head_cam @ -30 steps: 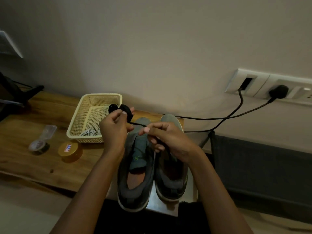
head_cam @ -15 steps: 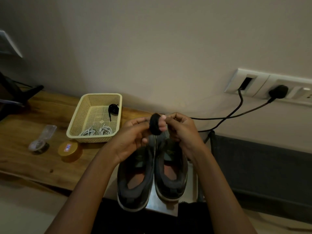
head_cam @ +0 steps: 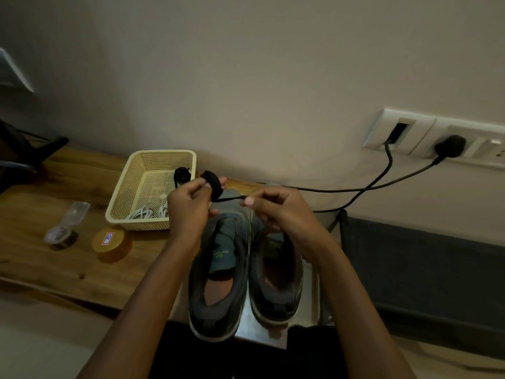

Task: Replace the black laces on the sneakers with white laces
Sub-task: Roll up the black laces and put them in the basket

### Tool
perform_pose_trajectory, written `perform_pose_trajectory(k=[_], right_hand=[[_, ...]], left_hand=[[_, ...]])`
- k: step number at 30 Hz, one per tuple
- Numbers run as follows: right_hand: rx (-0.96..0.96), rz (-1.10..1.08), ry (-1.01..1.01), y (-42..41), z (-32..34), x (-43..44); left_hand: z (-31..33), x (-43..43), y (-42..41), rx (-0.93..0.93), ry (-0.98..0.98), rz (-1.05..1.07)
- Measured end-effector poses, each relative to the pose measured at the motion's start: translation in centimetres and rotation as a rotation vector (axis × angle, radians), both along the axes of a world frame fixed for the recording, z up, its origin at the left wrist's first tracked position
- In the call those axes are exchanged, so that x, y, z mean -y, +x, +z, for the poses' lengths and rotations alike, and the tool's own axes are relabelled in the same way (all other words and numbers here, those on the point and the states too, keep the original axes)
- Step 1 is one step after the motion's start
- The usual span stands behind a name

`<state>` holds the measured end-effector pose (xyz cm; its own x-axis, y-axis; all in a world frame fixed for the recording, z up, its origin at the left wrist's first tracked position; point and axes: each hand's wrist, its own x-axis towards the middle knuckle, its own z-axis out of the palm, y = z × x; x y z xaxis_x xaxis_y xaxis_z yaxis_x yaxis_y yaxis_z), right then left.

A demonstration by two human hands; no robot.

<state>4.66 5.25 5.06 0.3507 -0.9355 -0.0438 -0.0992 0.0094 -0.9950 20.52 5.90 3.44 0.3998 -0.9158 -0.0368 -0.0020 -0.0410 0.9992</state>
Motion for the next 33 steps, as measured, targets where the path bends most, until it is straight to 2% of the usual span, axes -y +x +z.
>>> perform_pose_trajectory(k=[2, 5, 7, 9, 13, 17, 19, 24, 27, 33], right_hand=[[0.068, -0.104, -0.056, -0.1, 0.2, 0.2], [0.034, -0.172, -0.176, 0.1, -0.1, 0.4], [0.010, -0.217, -0.226, 0.3, -0.3, 0.5], [0.019, -0.292, -0.243, 0.3, -0.5, 0.7], [0.035, -0.355, -0.129, 0.4, -1.0, 0.8], [-0.001, -0.237, -0.009, 1.8, -1.6, 0.4], [0.021, -0.213, 0.014, 2.5, -1.7, 0.2], [-0.046, -0.172, -0.022, 3.0, -1.5, -0.1], [-0.019, -0.152, -0.052, 3.1, -1.4, -0.3], [-0.052, -0.295, -0.195, 3.8, -2.0, -0.1]], left_hand=[[0.1, -0.1, -0.2, 0.147, -0.035, -0.063], [0.2, -0.4, -0.7, 0.265, 0.032, -0.280], [0.1, -0.6, -1.1, 0.249, 0.081, -0.474], [0.2, -0.7, -1.3, 0.169, 0.114, -0.563], [0.8, -0.6, -1.6, -0.176, 0.129, -0.489], [1.4, -0.2, -2.0, -0.521, 0.138, -0.348], [1.4, 0.0, -1.8, -0.629, 0.129, -0.300], [0.9, 0.3, -1.6, -0.634, 0.134, -0.227], [0.9, 0.4, -1.6, -0.610, 0.129, -0.198], [0.6, 0.4, -2.1, -0.565, 0.104, -0.152]])
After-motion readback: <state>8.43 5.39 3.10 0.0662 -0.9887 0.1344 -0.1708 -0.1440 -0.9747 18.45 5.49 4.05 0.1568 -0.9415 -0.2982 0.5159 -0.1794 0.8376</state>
